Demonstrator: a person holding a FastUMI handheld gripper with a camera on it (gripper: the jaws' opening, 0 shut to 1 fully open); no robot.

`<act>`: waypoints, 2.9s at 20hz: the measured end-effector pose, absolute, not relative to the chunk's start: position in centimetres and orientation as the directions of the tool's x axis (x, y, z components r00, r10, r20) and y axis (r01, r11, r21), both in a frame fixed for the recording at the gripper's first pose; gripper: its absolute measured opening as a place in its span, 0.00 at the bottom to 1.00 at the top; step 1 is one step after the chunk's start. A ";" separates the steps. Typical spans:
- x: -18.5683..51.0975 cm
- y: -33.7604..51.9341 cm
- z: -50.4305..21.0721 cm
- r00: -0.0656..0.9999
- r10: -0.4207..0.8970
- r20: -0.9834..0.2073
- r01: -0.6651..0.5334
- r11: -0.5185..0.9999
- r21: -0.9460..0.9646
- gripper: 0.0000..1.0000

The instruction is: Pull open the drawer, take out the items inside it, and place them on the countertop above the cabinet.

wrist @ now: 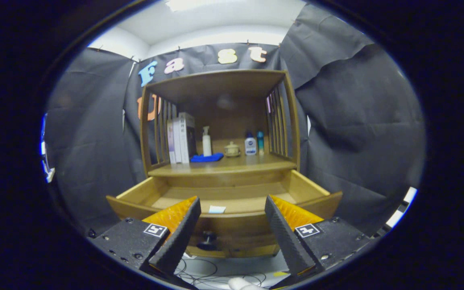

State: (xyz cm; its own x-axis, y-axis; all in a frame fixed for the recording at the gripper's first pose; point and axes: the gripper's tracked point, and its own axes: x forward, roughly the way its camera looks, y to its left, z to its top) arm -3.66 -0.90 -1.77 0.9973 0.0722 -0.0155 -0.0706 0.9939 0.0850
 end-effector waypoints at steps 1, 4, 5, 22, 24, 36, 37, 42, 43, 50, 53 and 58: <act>-3.1 -0.9 -0.7 0.997 0.075 -0.010 -0.074 0.993 0.087 1.00; -0.5 -0.5 2.9 0.996 0.090 -0.008 -0.089 0.991 0.102 1.00; 0.4 0.0 4.3 0.995 0.101 -0.006 -0.100 0.989 0.112 0.99; 17.3 9.4 -3.3 0.751 0.168 -0.638 -0.160 0.985 0.070 0.99; 17.4 9.6 -6.5 0.676 0.157 -0.720 -0.137 0.987 0.087 0.99; 14.3 7.6 -15.7 0.342 0.067 -0.937 -0.019 0.998 0.065 0.95; 14.2 7.0 -15.9 0.329 0.049 -0.943 -0.008 0.999 0.049 0.95; 13.4 6.7 -16.2 0.263 0.001 -0.965 0.018 1.000 0.006 0.87; 13.4 6.7 -16.2 0.253 -0.005 -0.967 0.015 1.000 -0.001 0.85; 13.9 7.4 -15.5 0.277 -0.033 -0.960 0.002 0.999 -0.034 0.52; 14.2 7.8 -13.9 0.297 -0.013 -0.955 -0.022 1.000 -0.020 0.51; 12.8 7.8 -10.0 0.326 0.035 -0.945 -0.044 0.999 0.022 0.51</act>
State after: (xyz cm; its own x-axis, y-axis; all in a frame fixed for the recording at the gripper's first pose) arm 12.81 7.81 -9.98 0.3260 0.0353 -0.9447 -0.0440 0.9988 0.0221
